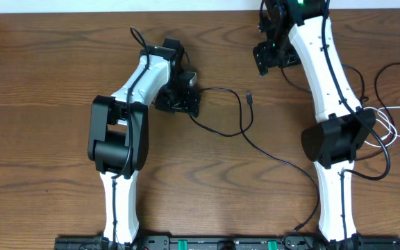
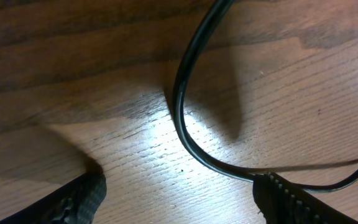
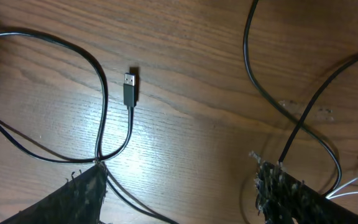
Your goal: Untangle cables
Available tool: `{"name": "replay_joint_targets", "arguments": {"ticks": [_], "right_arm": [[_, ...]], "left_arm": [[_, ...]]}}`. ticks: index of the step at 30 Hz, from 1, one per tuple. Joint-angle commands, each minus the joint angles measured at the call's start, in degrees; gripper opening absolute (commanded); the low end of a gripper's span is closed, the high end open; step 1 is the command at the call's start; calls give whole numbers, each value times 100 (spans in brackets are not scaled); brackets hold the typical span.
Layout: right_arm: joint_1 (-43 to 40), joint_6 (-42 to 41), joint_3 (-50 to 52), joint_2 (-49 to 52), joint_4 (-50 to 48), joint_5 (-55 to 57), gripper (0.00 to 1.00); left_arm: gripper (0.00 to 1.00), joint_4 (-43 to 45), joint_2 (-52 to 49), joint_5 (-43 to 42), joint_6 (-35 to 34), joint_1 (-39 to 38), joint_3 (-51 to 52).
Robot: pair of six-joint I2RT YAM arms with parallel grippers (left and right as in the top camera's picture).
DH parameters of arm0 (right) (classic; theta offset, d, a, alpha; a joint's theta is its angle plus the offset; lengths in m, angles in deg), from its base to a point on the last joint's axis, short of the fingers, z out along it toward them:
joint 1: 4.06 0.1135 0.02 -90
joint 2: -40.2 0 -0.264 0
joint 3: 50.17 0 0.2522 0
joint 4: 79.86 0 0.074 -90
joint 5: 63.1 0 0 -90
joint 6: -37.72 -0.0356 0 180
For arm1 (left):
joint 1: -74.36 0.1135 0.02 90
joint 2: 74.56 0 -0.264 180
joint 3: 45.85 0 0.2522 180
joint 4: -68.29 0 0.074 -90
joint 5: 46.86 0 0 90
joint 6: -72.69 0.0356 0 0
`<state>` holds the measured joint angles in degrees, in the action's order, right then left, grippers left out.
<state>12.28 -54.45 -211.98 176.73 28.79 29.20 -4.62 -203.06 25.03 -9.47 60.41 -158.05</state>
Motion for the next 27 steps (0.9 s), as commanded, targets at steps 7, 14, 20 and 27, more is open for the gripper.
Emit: {"name": "replay_joint_targets", "arguments": {"ticks": [7, 14, 20, 27], "right_arm": [[26, -31, -2, -129, 31, -9, 74], [26, -33, -2, -190, 57, -9, 74], [24, -31, -2, -415, 55, -7, 74], [-59, -33, -2, -728, 74, -4, 75]], "left_arm": [[69, -4, -96, -90, 46, -197, -26], [57, -4, -96, -83, 44, -389, -26], [45, 0, -127, -68, 42, -516, -26], [38, -4, -168, -63, -24, -527, -24]]}}
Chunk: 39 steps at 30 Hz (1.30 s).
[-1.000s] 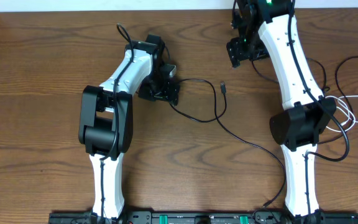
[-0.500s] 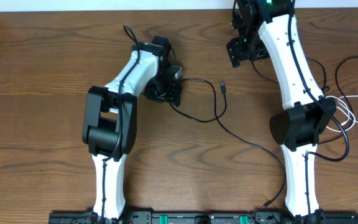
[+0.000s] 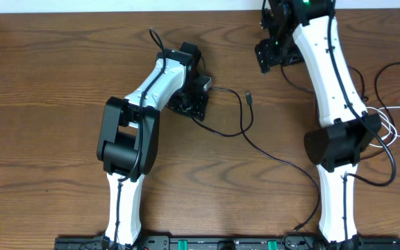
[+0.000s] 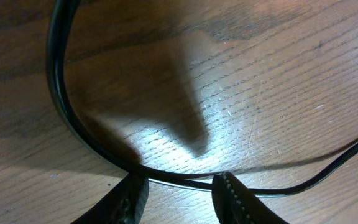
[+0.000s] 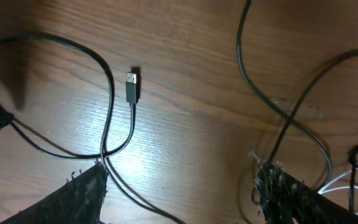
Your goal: Untangle cables
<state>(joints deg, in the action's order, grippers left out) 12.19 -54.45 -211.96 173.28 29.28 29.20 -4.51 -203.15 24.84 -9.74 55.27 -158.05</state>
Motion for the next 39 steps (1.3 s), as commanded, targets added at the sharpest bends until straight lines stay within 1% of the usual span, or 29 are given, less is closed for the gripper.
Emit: {"name": "replay_joint_targets", "arguments": {"ticks": [1, 3, 9, 21, 26, 29, 30, 31, 33, 35, 38, 39], "right_arm": [[-63, -31, -4, -428, 26, -4, 75], [-85, -31, -4, -514, 22, -4, 75], [-101, -33, -4, -612, 24, 37, 75], [-146, -31, -4, -612, 24, 37, 75], [-201, -33, -2, -612, 26, 35, 75], [-205, -33, -2, -612, 55, 33, 75], [-205, -33, -2, -612, 70, 33, 75], [-203, -33, -2, -612, 79, 33, 75], [-201, -35, -2, -612, 87, 31, 76], [-201, -33, -2, -612, 92, -2, 76], [-201, 44, -2, -612, 101, -188, 79], [-201, 55, -2, -610, 107, -234, 81]], "left_arm": [[36, -15, -177, -42, 2, -22, -24], [28, -20, -243, -42, 2, -39, -24], [8, -39, -525, 17, 4, -76, -24], [8, -127, -461, 20, 9, -59, -103], [8, -122, -39, 24, 9, -59, -164], [8, -118, 256, 280, 4, -55, -162], [9, -120, 380, 295, 2, -44, -164], [15, -122, 459, 297, -33, -31, -162], [17, -125, 619, 299, -39, -20, -162], [30, -125, 785, 299, -39, 13, -162], [46, -129, 1073, 297, -39, 76, -164], [52, -127, 1163, 297, -39, 101, -164]]}}
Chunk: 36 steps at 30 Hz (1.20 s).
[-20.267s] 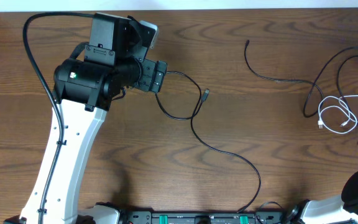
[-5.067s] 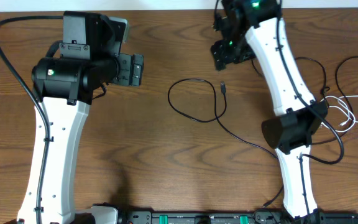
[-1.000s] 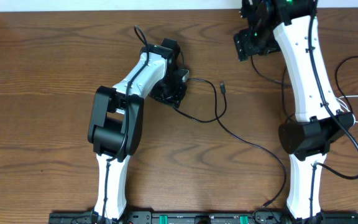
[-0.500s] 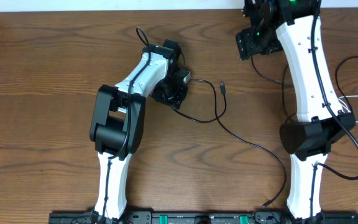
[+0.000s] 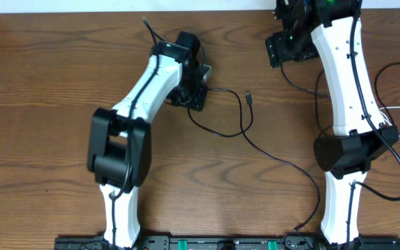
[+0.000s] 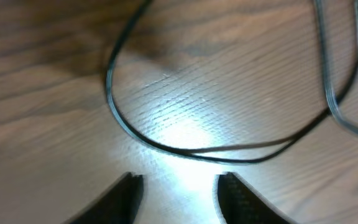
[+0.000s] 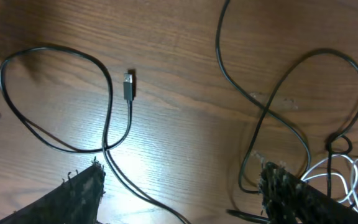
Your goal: Untangle cables
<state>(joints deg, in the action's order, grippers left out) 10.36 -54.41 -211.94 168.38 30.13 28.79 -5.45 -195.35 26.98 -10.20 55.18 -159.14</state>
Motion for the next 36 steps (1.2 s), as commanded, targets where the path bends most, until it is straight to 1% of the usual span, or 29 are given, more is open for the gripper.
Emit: {"name": "replay_joint_targets", "arguments": {"ticks": [1, 5, 9, 12, 17, 25, 28, 33, 36], "right_arm": [[-17, 52, -2, -120, 24, -229, 82], [-11, 96, 26, -120, 11, -310, 82], [-7, 372, 188, -120, -70, -739, 82], [-7, 415, 450, -120, -188, -754, 82], [0, 452, 1211, -120, -518, -833, 82], [304, 452, 2197, -120, -870, -997, 83], [516, 448, 2406, -120, -977, -990, 84], [852, 223, 2636, -120, -973, -579, 83], [1008, 173, 2754, -120, -970, -542, 83]], "left_arm": [[54, -33, 501, 83, 4, 142, -55], [58, -31, 979, 83, -39, 319, -52], [59, -28, 1499, 85, -96, 610, -55], [59, -33, 1834, 83, -216, 863, -52], [59, -35, 2212, 81, -278, 1217, -52], [70, 11, 2426, 81, -273, 1373, -52], [78, 9, 2426, 81, -273, 1370, -52], [78, 9, 2426, 81, -273, 1370, -52], [78, 7, 2426, 81, -275, 1370, -52]]}}
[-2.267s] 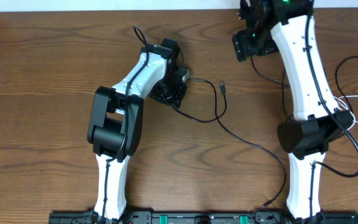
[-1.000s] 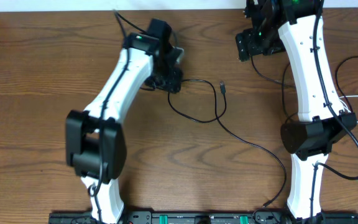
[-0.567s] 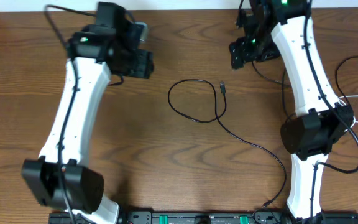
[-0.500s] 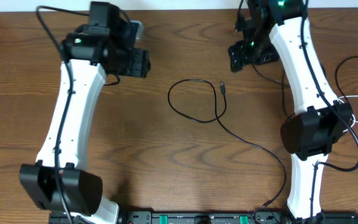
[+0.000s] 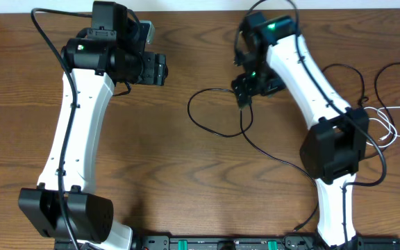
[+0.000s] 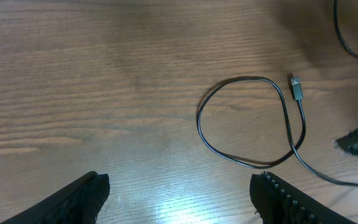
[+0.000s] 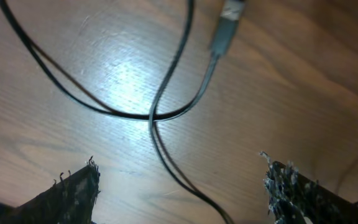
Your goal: Untangle cables
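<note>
A black cable (image 5: 217,132) lies in a loop mid-table, its USB plug (image 5: 249,97) at the loop's right side. My right gripper (image 5: 246,90) hovers low over that plug, open. In the right wrist view the plug (image 7: 226,26) and the cable's crossing (image 7: 153,116) lie ahead of the open right gripper (image 7: 182,193); nothing is held. My left gripper (image 5: 151,69) is raised at the back left, open and empty. From the left wrist view the whole loop (image 6: 247,121) and plug (image 6: 296,89) show far below the left gripper (image 6: 182,199).
The black cable runs on to the front right (image 5: 304,173). More black cable (image 5: 394,69) and a white cable (image 5: 389,132) lie bunched at the right edge, around the right arm's base. The table's back edge is just behind both arms.
My left gripper was low at the loop's left end with its fingers close together; now it is high, further left and wide open. My right gripper has moved from the back right down over the plug.
My left gripper stood open over the cable left of the loop. Then its fingers were narrowed at the cable, and later at the loop's back left. The right gripper stayed high at the back. Now the loop lies free and rounder, the right gripper is at its plug.
</note>
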Available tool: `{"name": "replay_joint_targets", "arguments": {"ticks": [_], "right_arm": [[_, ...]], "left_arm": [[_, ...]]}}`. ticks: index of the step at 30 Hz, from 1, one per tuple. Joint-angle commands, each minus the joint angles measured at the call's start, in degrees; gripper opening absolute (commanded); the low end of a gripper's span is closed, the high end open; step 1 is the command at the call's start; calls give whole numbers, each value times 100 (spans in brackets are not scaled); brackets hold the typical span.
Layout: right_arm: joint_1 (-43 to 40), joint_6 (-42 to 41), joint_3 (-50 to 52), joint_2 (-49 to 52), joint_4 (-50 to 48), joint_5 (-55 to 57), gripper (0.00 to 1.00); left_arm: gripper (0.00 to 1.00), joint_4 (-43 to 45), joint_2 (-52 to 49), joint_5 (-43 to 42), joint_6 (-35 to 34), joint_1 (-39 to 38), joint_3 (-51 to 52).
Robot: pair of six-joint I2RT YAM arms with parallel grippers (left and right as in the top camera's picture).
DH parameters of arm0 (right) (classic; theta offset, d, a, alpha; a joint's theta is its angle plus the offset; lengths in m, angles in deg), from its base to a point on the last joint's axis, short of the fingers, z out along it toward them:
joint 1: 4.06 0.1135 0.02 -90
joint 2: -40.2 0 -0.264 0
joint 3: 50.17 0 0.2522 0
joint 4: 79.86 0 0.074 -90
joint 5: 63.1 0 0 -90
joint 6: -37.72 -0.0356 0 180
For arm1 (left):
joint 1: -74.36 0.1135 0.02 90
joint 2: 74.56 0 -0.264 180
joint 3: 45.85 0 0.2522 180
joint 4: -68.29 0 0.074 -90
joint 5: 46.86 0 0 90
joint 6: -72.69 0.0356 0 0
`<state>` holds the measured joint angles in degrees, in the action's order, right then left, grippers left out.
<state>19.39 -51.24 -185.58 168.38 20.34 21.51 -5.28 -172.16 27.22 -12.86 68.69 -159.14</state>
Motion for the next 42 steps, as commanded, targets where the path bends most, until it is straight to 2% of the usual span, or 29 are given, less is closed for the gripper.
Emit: {"name": "replay_joint_targets", "arguments": {"ticks": [1, 12, 32, 42], "right_arm": [[153, -144, 184, -120, 9, 197, 82], [356, -227, 999, -120, -96, 249, 77], [662, -321, 2186, -120, -636, 245, 76], [667, -378, 2505, -120, -804, 223, 71]], "left_arm": [[78, -13, 107, 55, -9, 20, -52], [78, -13, 107, 57, -7, 20, -52], [78, -11, 107, 55, -9, 20, -52], [78, -11, 107, 55, -9, 20, -52]]}}
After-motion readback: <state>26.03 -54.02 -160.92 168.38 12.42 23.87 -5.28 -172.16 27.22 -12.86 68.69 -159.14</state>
